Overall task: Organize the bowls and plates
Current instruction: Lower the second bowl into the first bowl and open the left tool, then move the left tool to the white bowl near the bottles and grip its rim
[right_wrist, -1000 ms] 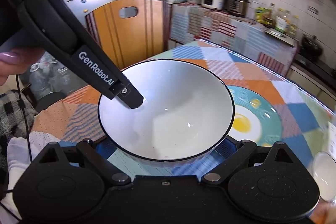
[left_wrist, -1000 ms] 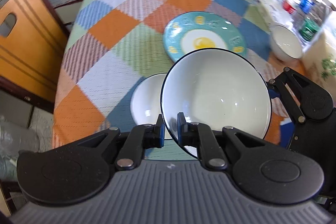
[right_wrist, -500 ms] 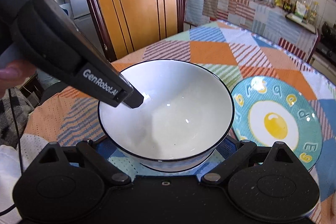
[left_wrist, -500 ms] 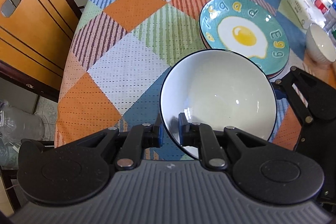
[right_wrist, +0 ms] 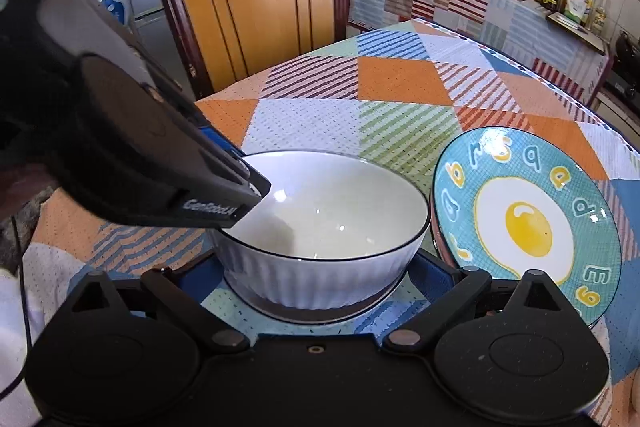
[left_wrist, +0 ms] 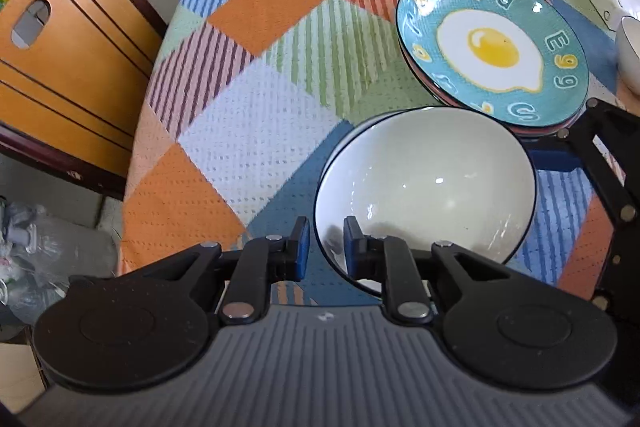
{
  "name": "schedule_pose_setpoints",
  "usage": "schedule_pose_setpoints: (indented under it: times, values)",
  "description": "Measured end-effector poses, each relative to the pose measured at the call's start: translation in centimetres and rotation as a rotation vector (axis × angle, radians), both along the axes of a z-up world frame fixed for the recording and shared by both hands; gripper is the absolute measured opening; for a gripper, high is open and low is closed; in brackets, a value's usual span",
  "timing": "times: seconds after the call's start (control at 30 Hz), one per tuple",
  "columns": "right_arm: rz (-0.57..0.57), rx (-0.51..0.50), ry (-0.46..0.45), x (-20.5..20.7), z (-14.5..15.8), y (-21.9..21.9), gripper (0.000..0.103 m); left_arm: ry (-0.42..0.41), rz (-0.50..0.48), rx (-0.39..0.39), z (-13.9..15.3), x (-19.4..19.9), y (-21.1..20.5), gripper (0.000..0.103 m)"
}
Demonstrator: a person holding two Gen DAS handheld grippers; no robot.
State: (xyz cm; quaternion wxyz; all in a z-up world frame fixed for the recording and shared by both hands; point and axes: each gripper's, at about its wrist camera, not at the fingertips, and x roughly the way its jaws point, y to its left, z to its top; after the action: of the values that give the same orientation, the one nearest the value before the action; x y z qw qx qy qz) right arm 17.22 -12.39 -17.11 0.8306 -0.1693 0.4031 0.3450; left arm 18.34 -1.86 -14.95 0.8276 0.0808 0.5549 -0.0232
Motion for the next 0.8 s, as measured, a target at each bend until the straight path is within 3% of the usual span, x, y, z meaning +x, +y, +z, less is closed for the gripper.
schedule_pose_setpoints:
  times: [0.17, 0.33, 0.57, 0.8]
  values:
    - [-0.015, 0.004, -0.031, -0.9, 0.4, -0.7, 0.101, -0.032, 0.017, 0.013, 0.8, -0.5, 0.1, 0.017]
    - [-0.063, 0.038, -0.046, -1.6, 2.3, -2.4, 0.101, -0.048, 0.013, -0.029, 3.3, -1.2, 0.1, 0.017]
    - [-0.152, 0.052, -0.083, -2.5, 5.8, -6.3, 0.101, -0.099, -0.091, -0.056, 7.5, -2.9, -2.2, 0.018]
    - [-0.293, 0.067, -0.113, -3.4, 8.8, -11.2, 0.101, -0.112, -0.192, -0.091, 9.9, -4.0, -5.6, 0.019]
